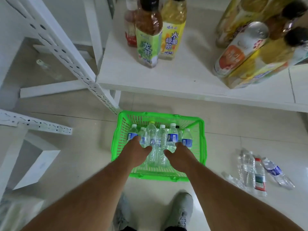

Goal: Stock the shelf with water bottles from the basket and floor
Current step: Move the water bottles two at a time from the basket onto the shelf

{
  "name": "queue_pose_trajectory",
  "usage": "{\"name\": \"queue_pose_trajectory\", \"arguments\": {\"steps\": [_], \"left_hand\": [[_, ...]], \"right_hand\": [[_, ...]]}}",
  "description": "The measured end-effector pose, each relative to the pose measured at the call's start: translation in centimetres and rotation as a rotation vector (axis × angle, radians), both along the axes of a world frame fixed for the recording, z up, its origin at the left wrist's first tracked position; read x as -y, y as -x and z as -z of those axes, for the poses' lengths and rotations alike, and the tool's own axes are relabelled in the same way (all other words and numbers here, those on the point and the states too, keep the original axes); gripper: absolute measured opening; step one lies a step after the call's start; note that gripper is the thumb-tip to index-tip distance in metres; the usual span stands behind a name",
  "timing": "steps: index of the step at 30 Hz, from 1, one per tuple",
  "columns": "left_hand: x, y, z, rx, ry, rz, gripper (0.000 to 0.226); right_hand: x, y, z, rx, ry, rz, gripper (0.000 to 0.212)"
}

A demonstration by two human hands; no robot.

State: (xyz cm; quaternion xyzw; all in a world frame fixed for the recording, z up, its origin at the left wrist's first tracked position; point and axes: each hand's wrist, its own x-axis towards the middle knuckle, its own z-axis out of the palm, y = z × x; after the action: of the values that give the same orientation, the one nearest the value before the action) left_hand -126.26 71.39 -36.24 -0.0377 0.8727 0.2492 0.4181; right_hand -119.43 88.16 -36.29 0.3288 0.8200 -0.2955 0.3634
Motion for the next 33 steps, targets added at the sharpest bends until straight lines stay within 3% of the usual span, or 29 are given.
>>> {"name": "queue_pose_trajectory", "arguments": {"steps": [9,13,15,18,24,27,29,33], "left_hand": [[-1.2,0.5,18.4,0.026,-0.005,-0.167,0.076],[-1.9,0.5,22.9,0.093,-0.067,-0.192,0.060],[-1.9,0.7,24.0,0.065,-0.112,-0.170,0.039],[-1.7,1.0,25.0,0.050,-0.202,-0.181,0.025],[-0.3,1.0,25.6,0.181,-0.254,-0.275,0.018],[1.0,1.3,25.7,0.215,-0.246,-0.280,0.025],[2.0,1.5,25.6,0.242,-0.226,-0.270,0.031],[3.3,1.1,24.0,0.223,-0.241,-0.266,0.017]], "right_hand": [[1.0,2.0,17.6,-0.010,0.110,0.196,0.054],[1.9,2.5,21.5,0.023,0.010,0.247,0.052],[2.4,2.9,22.5,0.043,-0.060,0.244,0.054],[2.6,3.5,23.7,0.061,-0.047,0.305,0.062],[2.1,3.8,25.0,0.021,0.009,0.378,0.061],[2.4,4.2,25.3,0.021,0.077,0.393,0.060],[2.7,4.4,25.3,0.028,0.128,0.428,0.065],[2.8,3.8,24.4,-0.042,0.142,0.437,0.090]]}}
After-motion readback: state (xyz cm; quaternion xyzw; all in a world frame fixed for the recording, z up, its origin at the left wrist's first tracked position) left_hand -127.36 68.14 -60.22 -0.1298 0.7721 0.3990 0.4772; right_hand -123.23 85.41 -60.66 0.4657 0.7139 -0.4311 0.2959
